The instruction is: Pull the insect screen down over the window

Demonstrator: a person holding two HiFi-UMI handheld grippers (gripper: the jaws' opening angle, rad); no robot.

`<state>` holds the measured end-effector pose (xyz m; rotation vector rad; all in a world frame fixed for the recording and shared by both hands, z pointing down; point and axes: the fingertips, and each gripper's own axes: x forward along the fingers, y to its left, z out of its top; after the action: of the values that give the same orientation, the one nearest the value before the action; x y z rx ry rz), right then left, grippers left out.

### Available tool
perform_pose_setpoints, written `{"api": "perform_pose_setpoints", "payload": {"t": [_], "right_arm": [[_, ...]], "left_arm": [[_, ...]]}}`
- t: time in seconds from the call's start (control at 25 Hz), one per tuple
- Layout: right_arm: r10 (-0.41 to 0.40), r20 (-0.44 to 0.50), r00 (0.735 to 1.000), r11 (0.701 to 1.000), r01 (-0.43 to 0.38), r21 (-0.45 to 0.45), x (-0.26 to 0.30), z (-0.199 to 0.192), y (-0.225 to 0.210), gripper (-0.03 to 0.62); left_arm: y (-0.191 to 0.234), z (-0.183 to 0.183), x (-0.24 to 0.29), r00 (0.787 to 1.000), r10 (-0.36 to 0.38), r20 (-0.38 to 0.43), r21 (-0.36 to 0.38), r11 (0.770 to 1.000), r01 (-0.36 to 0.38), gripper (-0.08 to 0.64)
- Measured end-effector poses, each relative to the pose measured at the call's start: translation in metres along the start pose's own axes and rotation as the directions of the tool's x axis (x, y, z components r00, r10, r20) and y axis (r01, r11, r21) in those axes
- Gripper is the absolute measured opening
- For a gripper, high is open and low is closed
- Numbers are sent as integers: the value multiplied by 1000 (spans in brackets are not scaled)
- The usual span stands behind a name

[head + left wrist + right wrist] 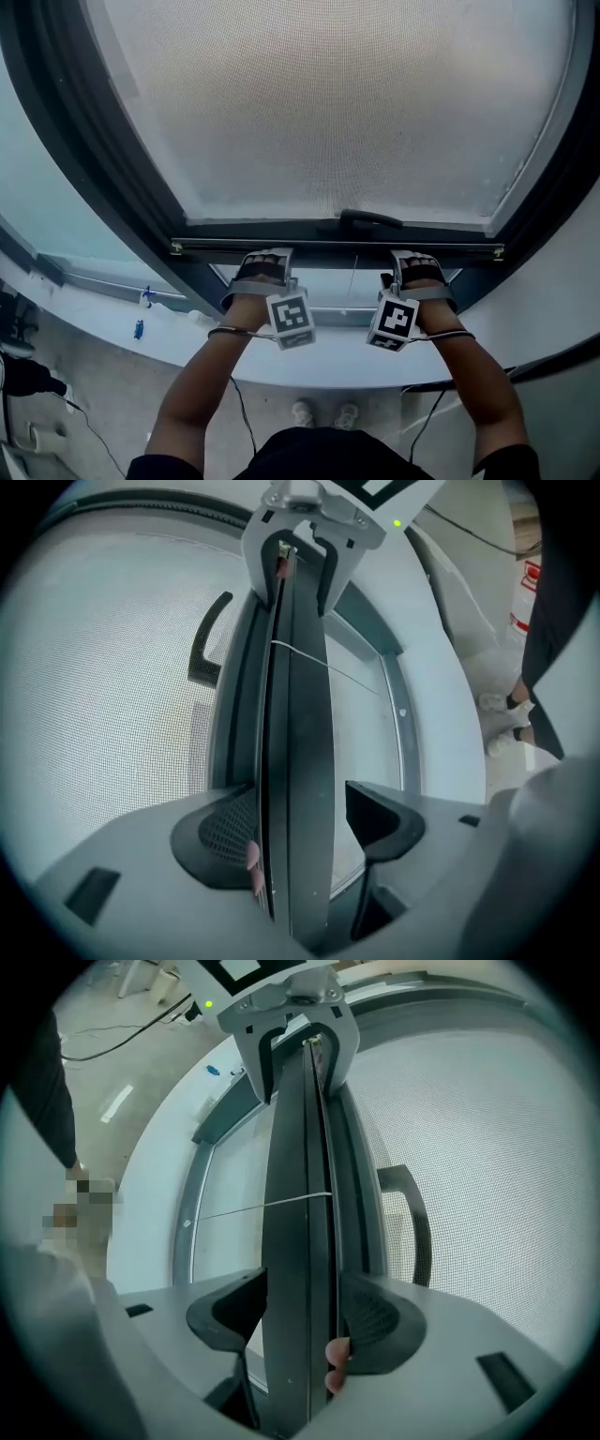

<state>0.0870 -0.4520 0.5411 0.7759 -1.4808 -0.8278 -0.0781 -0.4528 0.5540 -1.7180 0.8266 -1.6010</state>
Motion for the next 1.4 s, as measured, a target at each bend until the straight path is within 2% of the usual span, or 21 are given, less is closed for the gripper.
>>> {"api": "perform_pose_setpoints", "payload": {"t": [0.2,0.52,0.72,1.2,1.4], "right_arm": [[-27,4,1000,1000,27,12,1,0,0,245],[-13,8,1000,1000,13,20,1,1,0,245],[-49,1,999,999,49,23,2,1,2,245],[-24,5,1000,1000,24,12,0,-2,-1,245],[-56,8,998,998,56,13,0,1,-2,245]], "left_arm": [[-1,2,2,999,40,6,-19,999,-40,301],[-2,1,2,1000,16,18,-44,999,-15,301],[-4,3,4,996,83,13,-41,996,-83,301],[0,2,2,999,53,9,-33,998,-53,301],[-1,3,4,994,108,18,-39,993,-107,301]]}}
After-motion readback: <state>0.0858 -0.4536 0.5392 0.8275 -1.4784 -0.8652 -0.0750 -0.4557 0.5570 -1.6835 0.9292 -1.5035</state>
